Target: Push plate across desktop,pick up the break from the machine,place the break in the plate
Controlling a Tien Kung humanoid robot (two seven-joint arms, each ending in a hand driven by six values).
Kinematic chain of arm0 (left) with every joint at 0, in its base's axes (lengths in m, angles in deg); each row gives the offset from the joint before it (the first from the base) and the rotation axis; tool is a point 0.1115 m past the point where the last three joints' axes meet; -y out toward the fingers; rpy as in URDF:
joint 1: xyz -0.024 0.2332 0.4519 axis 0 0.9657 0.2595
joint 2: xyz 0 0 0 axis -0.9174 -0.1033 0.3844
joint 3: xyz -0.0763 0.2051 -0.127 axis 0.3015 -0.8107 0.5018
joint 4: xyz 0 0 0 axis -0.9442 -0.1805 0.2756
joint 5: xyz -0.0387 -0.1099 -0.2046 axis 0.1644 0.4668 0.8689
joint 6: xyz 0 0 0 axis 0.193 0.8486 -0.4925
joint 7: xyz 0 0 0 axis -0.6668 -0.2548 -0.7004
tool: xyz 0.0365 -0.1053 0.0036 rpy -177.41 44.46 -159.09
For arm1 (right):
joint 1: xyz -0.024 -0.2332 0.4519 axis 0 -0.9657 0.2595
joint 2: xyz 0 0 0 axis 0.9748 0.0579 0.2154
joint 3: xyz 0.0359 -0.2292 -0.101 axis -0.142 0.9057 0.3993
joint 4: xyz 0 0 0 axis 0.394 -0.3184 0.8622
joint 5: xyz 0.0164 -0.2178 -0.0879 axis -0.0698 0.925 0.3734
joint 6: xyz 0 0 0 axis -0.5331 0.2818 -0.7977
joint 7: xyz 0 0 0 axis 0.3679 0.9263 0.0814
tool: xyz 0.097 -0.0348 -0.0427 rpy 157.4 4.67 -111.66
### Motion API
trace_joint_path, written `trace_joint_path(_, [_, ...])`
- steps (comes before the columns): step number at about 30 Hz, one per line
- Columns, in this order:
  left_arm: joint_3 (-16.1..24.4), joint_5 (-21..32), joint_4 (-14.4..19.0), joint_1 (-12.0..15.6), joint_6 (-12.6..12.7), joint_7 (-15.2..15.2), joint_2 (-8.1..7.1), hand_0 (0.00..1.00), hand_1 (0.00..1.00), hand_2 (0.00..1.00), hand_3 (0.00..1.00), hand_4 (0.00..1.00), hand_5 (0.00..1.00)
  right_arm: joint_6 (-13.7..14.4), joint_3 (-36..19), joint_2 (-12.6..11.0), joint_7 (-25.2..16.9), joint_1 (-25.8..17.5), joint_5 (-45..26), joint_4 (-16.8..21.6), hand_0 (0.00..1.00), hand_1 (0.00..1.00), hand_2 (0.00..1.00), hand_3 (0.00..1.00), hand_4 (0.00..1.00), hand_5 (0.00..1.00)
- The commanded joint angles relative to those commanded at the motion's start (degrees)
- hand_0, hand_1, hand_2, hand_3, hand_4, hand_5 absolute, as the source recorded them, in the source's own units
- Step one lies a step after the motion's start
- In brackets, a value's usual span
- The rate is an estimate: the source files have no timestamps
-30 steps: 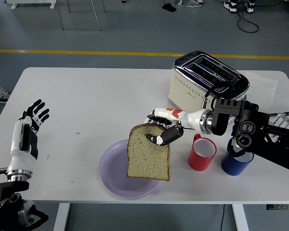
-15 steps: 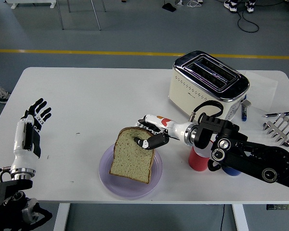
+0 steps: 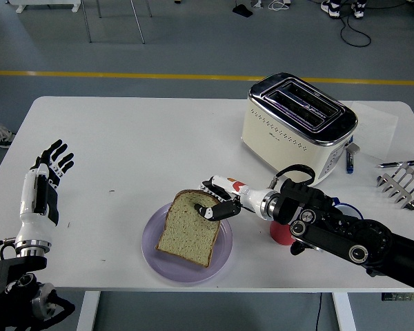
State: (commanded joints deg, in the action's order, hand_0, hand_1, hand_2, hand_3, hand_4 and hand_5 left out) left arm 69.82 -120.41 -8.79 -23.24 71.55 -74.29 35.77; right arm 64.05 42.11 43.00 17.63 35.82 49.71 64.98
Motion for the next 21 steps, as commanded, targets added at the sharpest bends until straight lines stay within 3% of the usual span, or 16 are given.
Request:
trace_joint_path(2, [0.05, -0.01, 0.02, 0.04, 0.01, 0.02, -0.03, 0.8, 0.814, 0.874, 0.821, 0.521, 0.997, -1.06, 0.47, 0.47, -1.5, -0.02, 2.03, -1.64, 0.388, 0.465, 0.501, 0.499, 0.274, 0.134])
trace_joint_path(3, [0.06, -0.02, 0.02, 0.05, 0.01, 0.03, -0.04, 0.8, 0.814, 0.874, 0.821, 0.521, 0.998, -1.56, 0.69, 0.63, -2.0, -0.01, 3.1, -2.23, 0.531, 0.602, 0.602, 0.558, 0.394, 0.259])
trace_joint_path(8, [0.1, -0.03, 0.1, 0.07, -0.03, 0.07, -0.1, 0.8, 0.814, 0.874, 0.821, 0.521, 0.998, -2.02, 2.1, 1.82, -4.74, 0.17, 7.98, -5.64, 0.531, 0.602, 0.602, 0.558, 0.394, 0.259])
trace_joint_path(9, [0.12, -0.01, 0.1, 0.1, -0.03, 0.08, -0.11, 0.799, 0.814, 0.873, 0.82, 0.52, 0.998, -2.14, 2.26, 2.09, -5.05, 0.17, 8.73, -6.25, 0.736, 0.743, 0.795, 0.69, 0.456, 0.255])
trace_joint_path(14, [0.31, -0.04, 0.13, 0.22, -0.06, 0.07, 0.07, 0.799, 0.814, 0.873, 0.82, 0.52, 0.998, -0.02, 2.77, 3.54, -6.62, 0.02, 11.52, -8.94, 0.736, 0.743, 0.795, 0.69, 0.456, 0.255])
trace_joint_path(15, [0.32, -0.01, 0.11, 0.26, -0.04, 0.07, 0.11, 0.799, 0.814, 0.874, 0.82, 0.519, 0.998, 0.41, 2.8, 3.92, -7.07, -0.01, 11.69, -9.71, 0.797, 0.791, 0.886, 0.776, 0.496, 0.264])
trace_joint_path(20, [0.57, -0.01, 0.11, 0.43, -0.03, 0.06, 0.1, 0.799, 0.814, 0.874, 0.82, 0.519, 0.998, 2.83, 3.24, 4.94, -8.49, 0.1, 14.2, -12.12, 0.797, 0.791, 0.886, 0.776, 0.496, 0.264])
trace_joint_path(21, [0.58, 0.0, 0.11, 0.44, -0.03, 0.06, 0.1, 0.799, 0.814, 0.875, 0.819, 0.521, 0.998, 2.98, 3.27, 5.0, -8.57, 0.11, 14.33, -12.25, 0.858, 0.834, 0.932, 0.874, 0.551, 0.253])
